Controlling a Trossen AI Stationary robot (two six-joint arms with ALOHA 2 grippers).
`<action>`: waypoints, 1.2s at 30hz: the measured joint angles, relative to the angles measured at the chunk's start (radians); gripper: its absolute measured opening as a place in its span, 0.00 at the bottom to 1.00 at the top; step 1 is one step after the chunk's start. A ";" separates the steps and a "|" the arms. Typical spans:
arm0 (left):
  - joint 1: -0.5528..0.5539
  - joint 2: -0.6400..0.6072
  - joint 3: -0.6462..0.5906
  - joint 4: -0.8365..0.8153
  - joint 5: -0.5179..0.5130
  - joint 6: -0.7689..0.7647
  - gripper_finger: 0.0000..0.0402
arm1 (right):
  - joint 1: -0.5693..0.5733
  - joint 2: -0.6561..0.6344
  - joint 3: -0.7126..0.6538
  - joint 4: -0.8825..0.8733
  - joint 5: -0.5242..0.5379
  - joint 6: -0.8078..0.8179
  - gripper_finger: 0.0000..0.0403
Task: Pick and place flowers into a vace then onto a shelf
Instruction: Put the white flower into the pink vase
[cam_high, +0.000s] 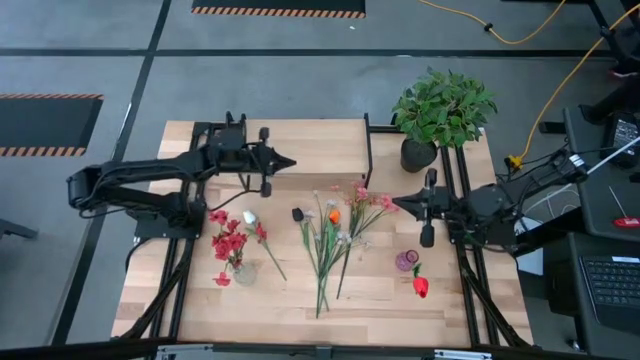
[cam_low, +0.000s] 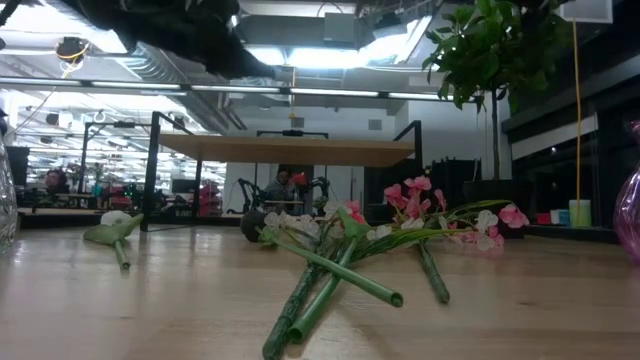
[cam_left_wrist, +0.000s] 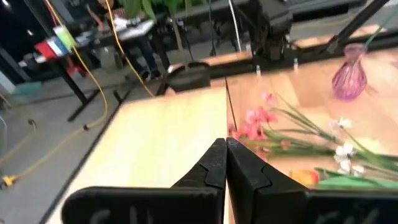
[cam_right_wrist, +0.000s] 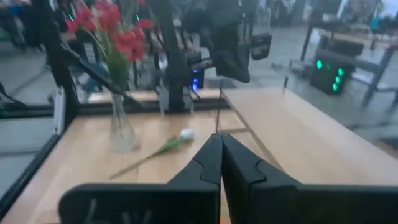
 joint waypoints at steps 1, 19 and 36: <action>0.000 0.013 0.000 -0.001 0.012 0.001 0.00 | 0.000 0.019 0.029 -0.045 0.002 0.027 0.02; -0.010 0.051 0.000 0.023 0.012 -0.075 0.01 | -0.082 0.448 0.475 -0.434 -0.008 0.149 0.02; -0.010 0.051 0.000 0.022 0.010 -0.054 0.01 | -0.137 0.527 0.583 -0.540 -0.081 0.186 0.02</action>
